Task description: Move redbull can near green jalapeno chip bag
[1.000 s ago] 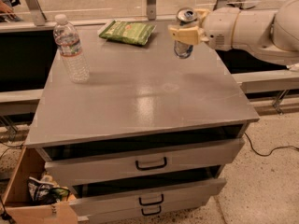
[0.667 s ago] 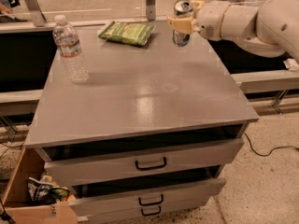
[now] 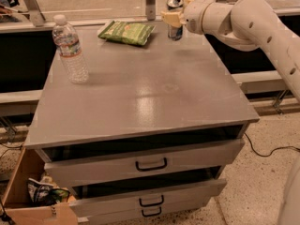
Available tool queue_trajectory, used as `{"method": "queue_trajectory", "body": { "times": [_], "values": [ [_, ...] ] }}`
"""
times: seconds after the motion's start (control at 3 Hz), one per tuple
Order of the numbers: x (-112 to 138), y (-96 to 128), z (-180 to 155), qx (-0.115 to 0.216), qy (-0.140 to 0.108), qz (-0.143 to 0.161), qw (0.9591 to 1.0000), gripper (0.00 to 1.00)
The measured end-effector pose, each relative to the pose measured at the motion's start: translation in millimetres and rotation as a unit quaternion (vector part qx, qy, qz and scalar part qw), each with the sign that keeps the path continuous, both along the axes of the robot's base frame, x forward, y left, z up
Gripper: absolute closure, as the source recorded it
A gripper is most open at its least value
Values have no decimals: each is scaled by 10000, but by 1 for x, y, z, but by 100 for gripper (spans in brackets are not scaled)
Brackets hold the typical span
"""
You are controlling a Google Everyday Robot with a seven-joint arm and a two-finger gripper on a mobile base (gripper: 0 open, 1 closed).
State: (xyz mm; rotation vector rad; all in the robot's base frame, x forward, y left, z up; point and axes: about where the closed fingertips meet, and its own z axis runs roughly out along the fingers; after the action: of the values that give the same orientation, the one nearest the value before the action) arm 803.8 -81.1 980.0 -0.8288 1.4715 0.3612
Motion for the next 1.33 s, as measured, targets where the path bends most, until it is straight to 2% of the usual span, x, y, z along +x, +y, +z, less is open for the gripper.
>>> {"method": "queue_trajectory", "body": {
  "times": [0.33,0.67,1.0,1.33],
  "values": [
    [21,6,-11,218,110,-157,9996,100],
    [38,19,-19,415,204,-172,9988,100],
    [50,35,-30,467,400,-96,9981,84],
    [60,45,-40,553,576,-63,9968,59]
  ]
}}
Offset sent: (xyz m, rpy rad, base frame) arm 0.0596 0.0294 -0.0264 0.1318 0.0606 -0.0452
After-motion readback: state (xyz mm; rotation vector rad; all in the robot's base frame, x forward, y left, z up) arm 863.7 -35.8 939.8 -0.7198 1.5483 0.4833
